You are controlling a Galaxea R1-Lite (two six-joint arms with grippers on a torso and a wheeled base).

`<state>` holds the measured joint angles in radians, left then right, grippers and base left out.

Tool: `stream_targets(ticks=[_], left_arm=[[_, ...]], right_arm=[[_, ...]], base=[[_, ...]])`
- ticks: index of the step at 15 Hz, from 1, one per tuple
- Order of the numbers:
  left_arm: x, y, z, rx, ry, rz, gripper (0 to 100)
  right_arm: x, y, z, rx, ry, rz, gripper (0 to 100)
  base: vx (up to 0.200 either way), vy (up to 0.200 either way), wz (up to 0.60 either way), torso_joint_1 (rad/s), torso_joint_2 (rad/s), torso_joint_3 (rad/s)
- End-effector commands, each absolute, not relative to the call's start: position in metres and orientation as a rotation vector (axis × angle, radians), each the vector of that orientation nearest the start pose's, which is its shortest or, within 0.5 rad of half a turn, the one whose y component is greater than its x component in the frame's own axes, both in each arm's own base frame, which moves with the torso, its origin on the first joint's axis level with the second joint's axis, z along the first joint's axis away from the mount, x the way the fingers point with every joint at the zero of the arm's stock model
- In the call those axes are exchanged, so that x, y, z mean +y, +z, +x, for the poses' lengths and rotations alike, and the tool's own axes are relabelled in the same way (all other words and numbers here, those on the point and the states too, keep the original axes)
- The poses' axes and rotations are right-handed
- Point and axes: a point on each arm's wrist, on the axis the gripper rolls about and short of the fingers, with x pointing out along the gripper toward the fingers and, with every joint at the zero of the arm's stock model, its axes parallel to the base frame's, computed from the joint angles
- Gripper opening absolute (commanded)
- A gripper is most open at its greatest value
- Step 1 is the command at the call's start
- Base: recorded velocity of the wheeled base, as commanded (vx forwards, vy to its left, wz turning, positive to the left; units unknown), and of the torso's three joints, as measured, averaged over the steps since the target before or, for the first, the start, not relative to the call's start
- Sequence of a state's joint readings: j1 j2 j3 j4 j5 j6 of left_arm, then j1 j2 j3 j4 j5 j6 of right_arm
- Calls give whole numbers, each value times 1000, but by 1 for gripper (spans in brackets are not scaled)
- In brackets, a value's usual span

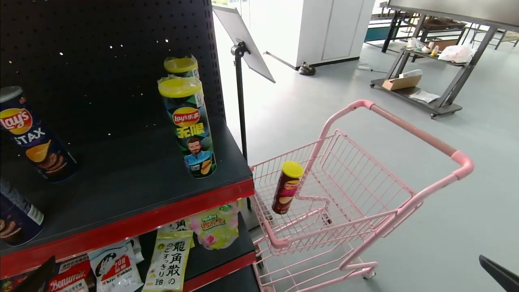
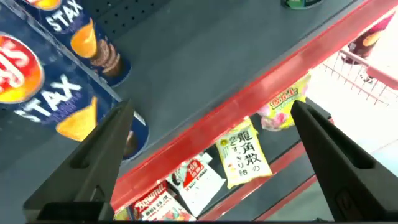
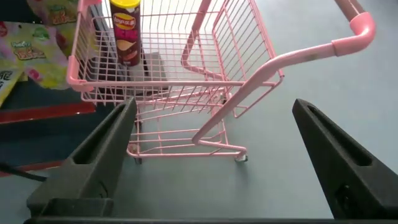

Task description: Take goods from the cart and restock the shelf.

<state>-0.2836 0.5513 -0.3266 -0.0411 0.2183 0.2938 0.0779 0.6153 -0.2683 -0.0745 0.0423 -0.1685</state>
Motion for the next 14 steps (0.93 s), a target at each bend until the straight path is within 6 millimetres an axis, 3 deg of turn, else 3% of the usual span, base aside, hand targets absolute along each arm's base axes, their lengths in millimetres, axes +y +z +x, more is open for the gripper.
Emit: stream_targets(ticks=[1, 6, 14], left_arm=[[-3, 174, 27, 139, -100, 332, 100], [0, 166, 16, 126, -107, 328, 100], [0, 166, 17, 132, -108, 330, 100]], right_arm=[[4, 157, 44, 264, 143, -172, 100], [4, 148, 43, 294, 147, -173, 100], [4, 141, 42, 314, 150, -173, 100]], base=[[0, 0, 0, -139, 349, 203], [0, 0, 0, -142, 385, 245], [0, 0, 0, -168, 525, 356]])
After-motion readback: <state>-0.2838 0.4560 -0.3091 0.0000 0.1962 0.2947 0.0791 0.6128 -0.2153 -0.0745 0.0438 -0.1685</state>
